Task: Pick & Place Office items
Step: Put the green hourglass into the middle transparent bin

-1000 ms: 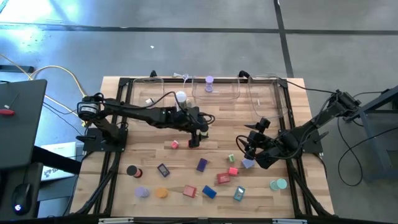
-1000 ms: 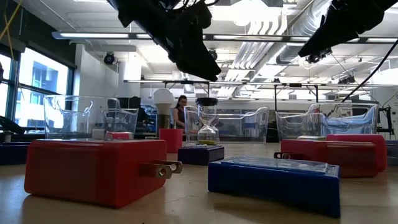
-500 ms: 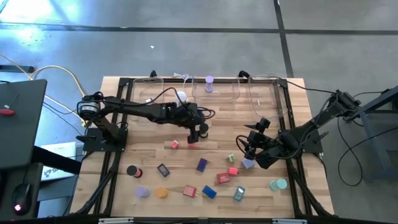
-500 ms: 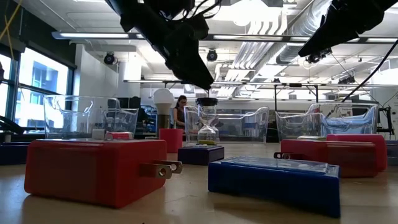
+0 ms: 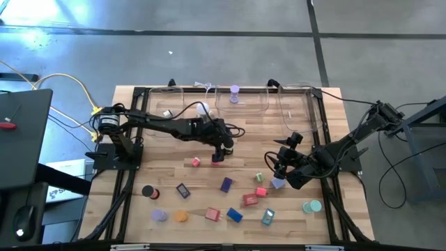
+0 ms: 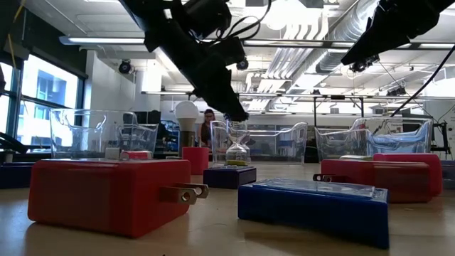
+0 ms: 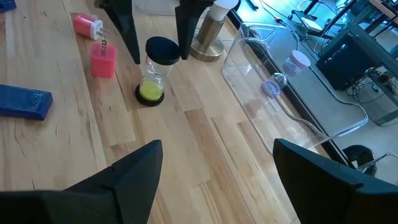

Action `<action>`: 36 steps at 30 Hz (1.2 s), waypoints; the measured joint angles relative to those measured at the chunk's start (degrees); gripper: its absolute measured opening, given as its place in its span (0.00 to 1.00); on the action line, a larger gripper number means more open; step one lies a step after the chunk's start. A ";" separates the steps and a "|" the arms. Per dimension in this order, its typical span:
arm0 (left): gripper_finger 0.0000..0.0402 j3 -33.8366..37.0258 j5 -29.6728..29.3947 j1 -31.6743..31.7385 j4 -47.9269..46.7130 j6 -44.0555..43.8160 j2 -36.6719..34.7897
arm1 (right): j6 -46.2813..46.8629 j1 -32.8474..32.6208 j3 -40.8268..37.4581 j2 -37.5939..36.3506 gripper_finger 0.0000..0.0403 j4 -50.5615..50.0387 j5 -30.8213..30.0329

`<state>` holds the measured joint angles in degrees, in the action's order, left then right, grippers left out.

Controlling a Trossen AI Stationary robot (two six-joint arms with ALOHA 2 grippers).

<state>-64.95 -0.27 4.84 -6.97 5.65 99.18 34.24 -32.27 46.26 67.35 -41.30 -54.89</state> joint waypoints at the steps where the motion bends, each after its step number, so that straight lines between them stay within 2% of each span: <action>1: 0.75 0.00 0.00 0.00 -0.14 -0.01 0.00 | 0.00 0.02 0.00 0.00 0.73 -0.02 0.00; 13: 0.75 0.02 -0.98 0.91 -0.02 -1.33 3.64 | 0.00 0.02 0.00 0.00 0.73 -0.01 0.02; 25: 0.74 -0.02 -1.14 1.16 1.41 -2.86 3.76 | -0.04 0.02 0.00 0.00 0.73 -0.11 -0.13; 29: 0.66 -0.02 -1.85 1.16 1.33 -4.40 3.76 | -0.04 0.01 0.00 0.00 0.73 -0.11 -0.13; 36: 0.46 -0.02 -5.32 1.15 1.31 -4.66 3.74 | 0.25 0.00 0.00 0.00 0.73 -0.02 -0.04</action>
<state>-64.97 -5.59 5.99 -5.66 0.99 102.91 34.49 -32.27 46.26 67.35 -41.32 -54.94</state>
